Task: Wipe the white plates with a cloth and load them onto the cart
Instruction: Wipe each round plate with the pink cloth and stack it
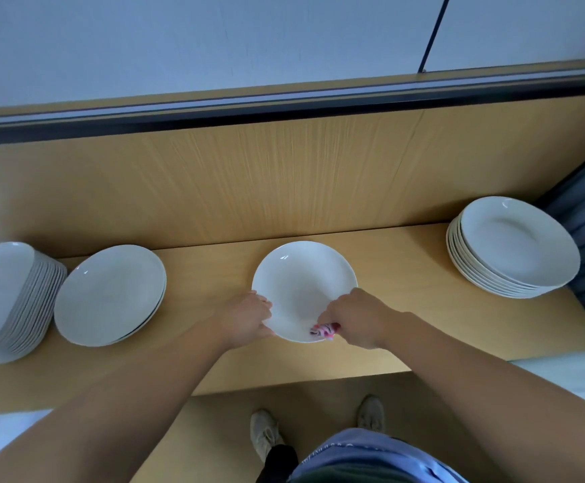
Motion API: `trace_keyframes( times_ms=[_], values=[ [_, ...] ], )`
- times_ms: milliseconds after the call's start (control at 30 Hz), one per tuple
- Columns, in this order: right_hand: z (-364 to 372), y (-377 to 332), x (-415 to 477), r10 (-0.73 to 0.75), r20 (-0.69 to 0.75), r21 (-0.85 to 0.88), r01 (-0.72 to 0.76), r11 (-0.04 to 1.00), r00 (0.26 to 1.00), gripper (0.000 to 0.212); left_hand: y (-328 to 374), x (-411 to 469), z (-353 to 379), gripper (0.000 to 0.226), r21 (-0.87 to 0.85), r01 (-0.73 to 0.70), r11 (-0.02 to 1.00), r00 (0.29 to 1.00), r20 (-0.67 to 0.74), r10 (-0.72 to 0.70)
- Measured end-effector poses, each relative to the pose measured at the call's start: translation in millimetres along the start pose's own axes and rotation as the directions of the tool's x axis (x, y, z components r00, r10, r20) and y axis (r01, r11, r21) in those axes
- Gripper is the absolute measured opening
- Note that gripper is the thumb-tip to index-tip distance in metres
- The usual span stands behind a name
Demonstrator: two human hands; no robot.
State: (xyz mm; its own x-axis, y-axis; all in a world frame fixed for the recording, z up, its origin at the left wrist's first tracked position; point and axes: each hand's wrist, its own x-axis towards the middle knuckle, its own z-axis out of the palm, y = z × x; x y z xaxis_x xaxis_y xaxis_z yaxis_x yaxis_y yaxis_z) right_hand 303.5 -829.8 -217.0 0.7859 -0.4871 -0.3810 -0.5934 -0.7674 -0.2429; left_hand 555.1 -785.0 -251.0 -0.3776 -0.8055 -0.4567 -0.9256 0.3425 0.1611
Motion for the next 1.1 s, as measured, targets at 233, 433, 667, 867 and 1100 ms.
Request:
trace_keyframes(
  times_ms=[233,433,667,867,1100],
  values=[
    [-25,58,-19,0.132,-0.211,0.083,-0.117,0.99,0.969,0.02,75,14,-8,0.052,-0.122,0.159,0.98,0.979,-0.113,-0.172],
    [-27,88,-32,0.081,-0.216,0.08,-0.065,0.995,0.973,0.02,126,57,5,0.051,-0.048,0.303,0.952,0.948,-0.088,-0.306],
    [-37,109,-40,0.02,-0.231,0.045,-0.01,0.999,0.973,0.019,150,64,4,0.054,0.005,0.391,0.92,0.92,0.01,-0.391],
    [-62,116,-41,-0.036,-0.306,0.055,0.055,0.997,0.951,0.018,156,48,-49,0.038,-0.095,0.482,0.871,0.864,-0.113,-0.49],
    [-103,113,-41,-0.105,-0.426,0.01,0.12,0.993,0.899,0.017,142,30,-110,0.027,-0.183,0.577,0.796,0.774,-0.19,-0.604]
  ],
)
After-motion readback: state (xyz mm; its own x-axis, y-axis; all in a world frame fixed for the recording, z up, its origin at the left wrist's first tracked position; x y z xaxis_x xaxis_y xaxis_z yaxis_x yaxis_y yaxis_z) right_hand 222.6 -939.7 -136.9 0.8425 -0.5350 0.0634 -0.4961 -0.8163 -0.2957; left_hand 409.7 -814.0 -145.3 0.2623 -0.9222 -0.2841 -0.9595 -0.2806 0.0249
